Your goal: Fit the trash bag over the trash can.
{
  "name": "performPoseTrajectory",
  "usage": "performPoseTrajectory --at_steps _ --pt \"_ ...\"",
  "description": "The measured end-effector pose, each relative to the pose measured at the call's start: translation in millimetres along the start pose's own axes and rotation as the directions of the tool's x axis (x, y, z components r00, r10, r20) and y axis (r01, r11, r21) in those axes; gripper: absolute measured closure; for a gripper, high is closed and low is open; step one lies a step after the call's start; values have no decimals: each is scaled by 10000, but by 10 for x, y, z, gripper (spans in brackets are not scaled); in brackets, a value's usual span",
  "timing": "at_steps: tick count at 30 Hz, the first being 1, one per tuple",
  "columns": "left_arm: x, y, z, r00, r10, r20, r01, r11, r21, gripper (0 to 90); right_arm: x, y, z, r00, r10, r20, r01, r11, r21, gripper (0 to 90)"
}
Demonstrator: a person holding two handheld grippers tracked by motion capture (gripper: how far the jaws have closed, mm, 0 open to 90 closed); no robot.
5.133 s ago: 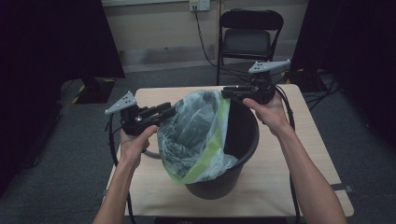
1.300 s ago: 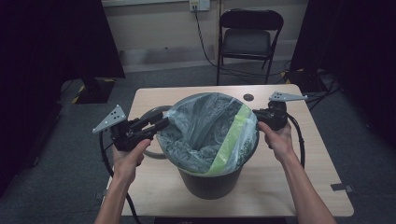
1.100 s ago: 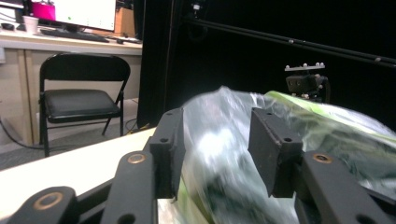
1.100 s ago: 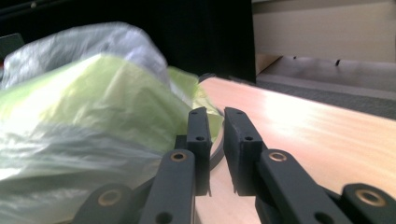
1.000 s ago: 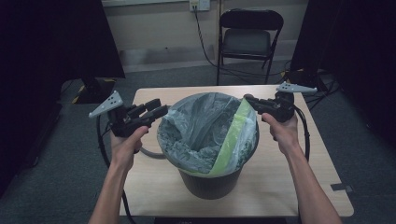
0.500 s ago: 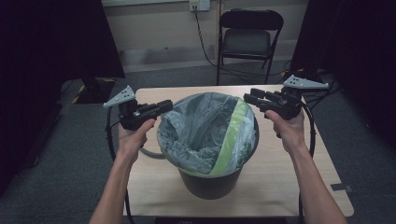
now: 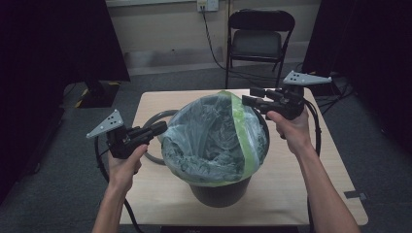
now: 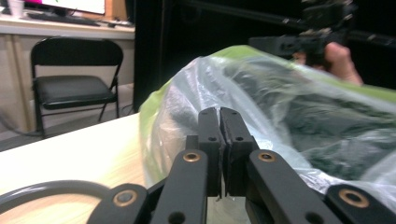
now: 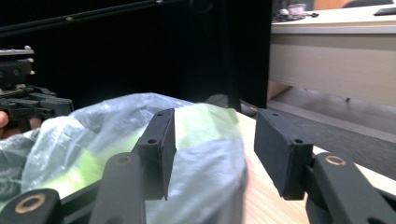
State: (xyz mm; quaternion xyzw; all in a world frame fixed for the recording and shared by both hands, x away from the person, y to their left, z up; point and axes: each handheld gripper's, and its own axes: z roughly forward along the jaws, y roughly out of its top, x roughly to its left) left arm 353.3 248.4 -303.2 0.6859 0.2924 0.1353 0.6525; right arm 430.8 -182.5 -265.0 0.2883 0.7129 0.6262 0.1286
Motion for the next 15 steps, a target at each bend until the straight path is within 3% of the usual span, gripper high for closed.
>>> performPoseTrajectory --at_steps 3,7,9,10,12,15 --pt "-37 3 -29 10000 78 22 -78 10000 -39 859 26 3 46 9997 -79 -249 85 9997 241 476" --pt "-1 44 -8 10000 -34 -88 29 9988 -483 756 8 -32 97 9994 -253 -253 278 9945 1013 502" --pt "36 69 54 9996 -86 -259 71 9984 -570 701 -3 -44 111 9991 -290 -307 324 9927 1164 546" --pt "39 81 98 9984 118 -561 -144 9989 -448 692 -9 -42 110 9986 -275 -441 324 9928 1152 573" --pt "47 102 225 9968 444 -669 -460 9987 -229 682 -15 -30 114 9987 -398 -306 431 9921 1176 621" --pt "111 108 345 9985 174 -526 -184 9997 -182 654 -46 -21 122 9989 -373 -293 404 9926 1143 697"
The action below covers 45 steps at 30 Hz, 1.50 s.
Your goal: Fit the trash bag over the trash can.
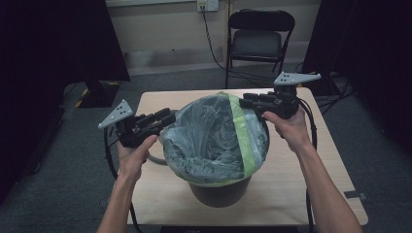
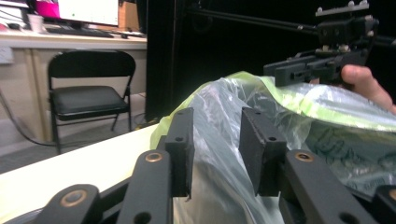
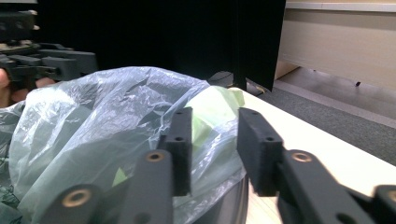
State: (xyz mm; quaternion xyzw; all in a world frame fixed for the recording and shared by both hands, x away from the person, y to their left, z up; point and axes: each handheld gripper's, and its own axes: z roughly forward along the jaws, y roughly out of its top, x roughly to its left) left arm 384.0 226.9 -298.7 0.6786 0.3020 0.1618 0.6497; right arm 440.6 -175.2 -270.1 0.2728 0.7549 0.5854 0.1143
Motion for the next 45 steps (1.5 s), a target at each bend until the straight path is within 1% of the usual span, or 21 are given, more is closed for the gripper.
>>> performPoseTrajectory --at_steps 2,5,9,12,13,15,16,17,21,26,28,30,31,32,35,36,37,38,40,42,45 --pt "19 -21 53 9999 -97 -45 98 9996 263 629 -7 2 -1 9999 -40 99 39 10000 82 720" --pt "20 -74 48 9994 -288 209 284 9995 160 616 -23 -14 -5 9999 -68 109 66 9998 168 756" --pt "-13 -92 -6 9992 -296 274 294 9995 78 617 -58 -32 -25 9999 40 141 -41 10000 78 897" --pt "-31 -101 -30 9994 -181 290 179 9998 59 617 -66 -58 -39 9995 109 282 -105 9999 -129 900" --pt "-45 -110 -31 9992 -228 315 228 9997 18 617 -71 -70 -49 9987 200 477 -187 9994 -277 900" --pt "-57 -119 -44 9993 -206 324 207 9998 -29 605 -110 -99 -80 9964 338 772 -295 9980 -562 900" --pt "-62 -121 -53 9994 -181 300 182 9998 -32 602 -153 -125 -108 9944 537 914 -471 9962 -728 900" --pt "-68 -126 -63 9993 -208 320 211 9998 -73 601 -183 -145 -121 9934 655 942 -579 9950 -813 900" --pt "-86 -135 -83 9992 -226 319 229 9997 -95 592 -293 -303 -121 9885 1004 1129 -927 9931 -712 900" --pt "-100 -147 -117 9990 -247 363 250 9997 -81 581 -327 -552 -29 9863 1448 793 -1383 9870 -825 900" --pt "-105 -150 -122 9987 -329 398 334 9994 -106 581 -318 -657 36 9864 1495 682 -1448 9870 -692 900" --pt "-101 -132 -116 9992 -205 347 204 9998 11 577 -299 -732 103 9856 1536 714 -1505 9875 -473 900" --pt "-88 -111 -107 9992 -161 359 156 9998 143 540 -277 -754 147 9886 1387 583 -1373 9902 -262 900" --pt "-74 -95 -103 9991 -196 383 192 9997 128 512 -260 -760 169 9901 1304 516 -1295 9914 -203 900" --pt "21 33 -128 9984 -436 373 455 9976 -520 502 -256 -742 171 9924 1124 505 -1117 9936 -164 900" --pt "44 69 -127 9987 -431 273 447 9973 -587 503 -277 -723 151 9916 1136 617 -1122 9933 -262 900" --pt "78 114 -113 9993 -335 164 342 9983 -480 509 -291 -708 133 9912 1158 637 -1137 9929 -362 894" --pt "118 144 -72 9988 -402 269 410 9987 -305 516 -307 -683 108 9910 1174 644 -1144 9923 -485 829" --pt "170 158 35 9989 -403 226 405 9992 -68 526 -321 -619 66 9901 1104 865 -1052 9925 -625 795" --pt "210 140 147 9969 -537 575 531 9985 113 532 -324 -555 34 9895 1072 972 -1002 9922 -735 763" --pt "207 116 273 9962 -455 748 418 9979 500 561 -329 -470 -8 9881 1023 1150 -921 9916 -906 726"
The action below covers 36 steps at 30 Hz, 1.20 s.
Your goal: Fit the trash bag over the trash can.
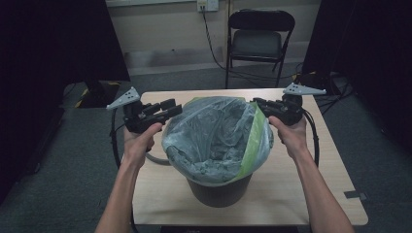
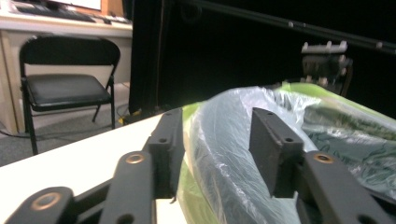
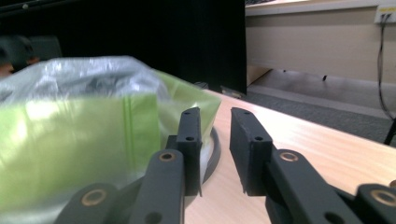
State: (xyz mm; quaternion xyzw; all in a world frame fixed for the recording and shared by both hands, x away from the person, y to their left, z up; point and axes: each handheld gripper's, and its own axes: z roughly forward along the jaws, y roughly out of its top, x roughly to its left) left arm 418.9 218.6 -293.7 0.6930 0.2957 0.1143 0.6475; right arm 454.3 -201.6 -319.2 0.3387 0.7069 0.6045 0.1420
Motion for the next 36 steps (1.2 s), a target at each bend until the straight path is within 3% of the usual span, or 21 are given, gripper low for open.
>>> performPoseTrajectory --at_steps 3,4,7,8,10,12,17,25,30,33,36 --pt "13 -30 29 10000 0 -69 2 9999 165 759 6 73 -44 10000 -29 0 29 9998 -184 708" --pt "30 -38 21 9998 -159 79 158 9998 86 808 14 96 -59 10000 -61 -4 61 9996 -262 695" --pt "59 -45 -18 9992 -330 207 331 9994 -76 900 54 152 -104 9999 -159 -65 156 9991 -399 672" --pt "62 -52 -29 9996 -255 155 256 9996 -100 900 75 165 -113 9998 -175 -104 171 9990 -414 667" --pt "63 -64 -54 9991 -182 -384 183 9998 18 900 113 193 -132 9995 -296 -60 293 9986 -439 646" --pt "108 -118 -94 9982 -529 -286 529 9986 -29 900 128 219 -155 9996 -259 -108 252 9979 -589 635" --pt "90 -251 -205 9970 -662 -408 662 9978 -7 900 189 280 -169 9991 -306 -308 288 9979 -576 585" --pt "-95 -478 -394 9972 -571 -475 571 9984 -25 900 315 376 -194 9964 -472 -705 418 9963 -754 527" --pt "-152 -463 -460 9983 -356 -467 357 9994 5 900 399 424 -226 9916 -629 -1132 555 9962 -673 501" --pt "-145 -421 -472 9980 -314 -540 308 9995 -120 899 425 409 -215 9931 -752 -896 722 9967 -365 503" --pt "-101 -365 -494 9975 -434 -559 398 9971 -646 797 370 342 -183 9958 -582 -712 574 9983 -128 559"
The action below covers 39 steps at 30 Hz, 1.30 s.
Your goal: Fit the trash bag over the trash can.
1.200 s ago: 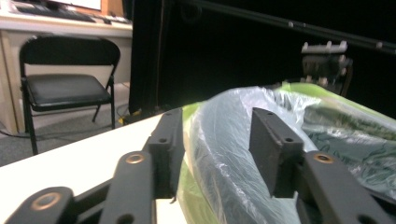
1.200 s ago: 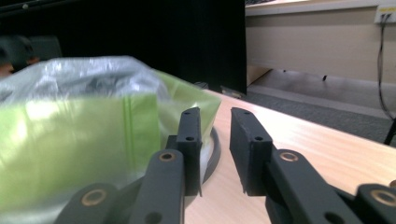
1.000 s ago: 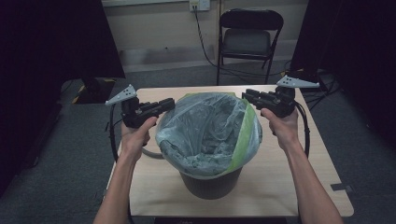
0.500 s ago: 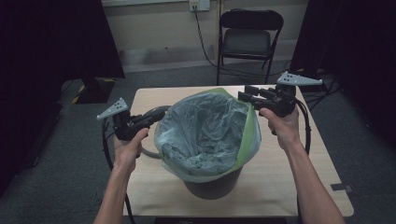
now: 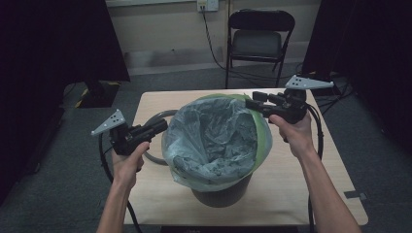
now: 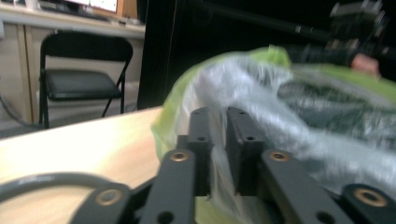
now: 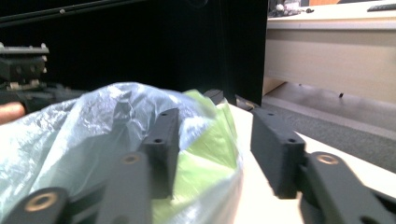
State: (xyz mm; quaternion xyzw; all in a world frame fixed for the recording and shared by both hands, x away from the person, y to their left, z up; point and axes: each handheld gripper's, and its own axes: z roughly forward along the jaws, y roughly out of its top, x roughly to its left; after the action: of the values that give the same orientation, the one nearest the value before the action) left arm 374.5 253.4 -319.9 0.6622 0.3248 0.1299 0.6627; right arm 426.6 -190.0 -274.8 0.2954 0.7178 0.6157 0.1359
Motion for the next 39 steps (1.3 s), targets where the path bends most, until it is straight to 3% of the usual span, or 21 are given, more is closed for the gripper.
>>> performPoseTrajectory --at_steps 4,6,8,12,16,21,25,29,31,34,39 --pt "32 108 46 9998 -140 136 147 9987 -483 656 -60 -89 -7 9998 173 -11 -173 9998 50 791" --pt "10 155 105 9999 -27 123 33 9988 -494 605 -93 -122 -23 9996 273 37 -273 9996 -54 900" --pt "-20 180 182 9999 -31 166 38 9992 -401 546 -114 -162 -47 9991 380 184 -376 9991 -197 900" --pt "-62 169 264 9992 213 337 -210 9998 -73 546 -167 -267 -75 9975 541 452 -536 9985 -129 900" --pt "-76 150 286 9994 130 333 -126 9999 -118 535 -233 -400 -97 9959 797 435 -796 9968 -45 900" --pt "-50 221 346 9995 175 270 -174 9998 -46 533 -279 -664 9 9920 1209 366 -1222 9919 359 900" --pt "-12 281 444 9993 166 348 -169 9998 98 550 -276 -818 136 9920 1223 322 -1243 9897 707 900" --pt "33 270 522 9972 95 741 -120 9993 340 644 -279 -793 148 9935 1086 343 -1105 9921 592 900" --pt "57 252 533 9978 224 627 -255 9985 489 719 -286 -738 114 9910 1218 550 -1238 9917 348 764" --pt "142 213 472 9972 -248 706 244 9997 60 900 -290 -651 67 9914 1049 784 -1072 9939 253 674" --pt "129 172 375 9985 -107 531 92 9995 286 900 -319 -519 9 9880 1074 1107 -1074 9942 -54 593"
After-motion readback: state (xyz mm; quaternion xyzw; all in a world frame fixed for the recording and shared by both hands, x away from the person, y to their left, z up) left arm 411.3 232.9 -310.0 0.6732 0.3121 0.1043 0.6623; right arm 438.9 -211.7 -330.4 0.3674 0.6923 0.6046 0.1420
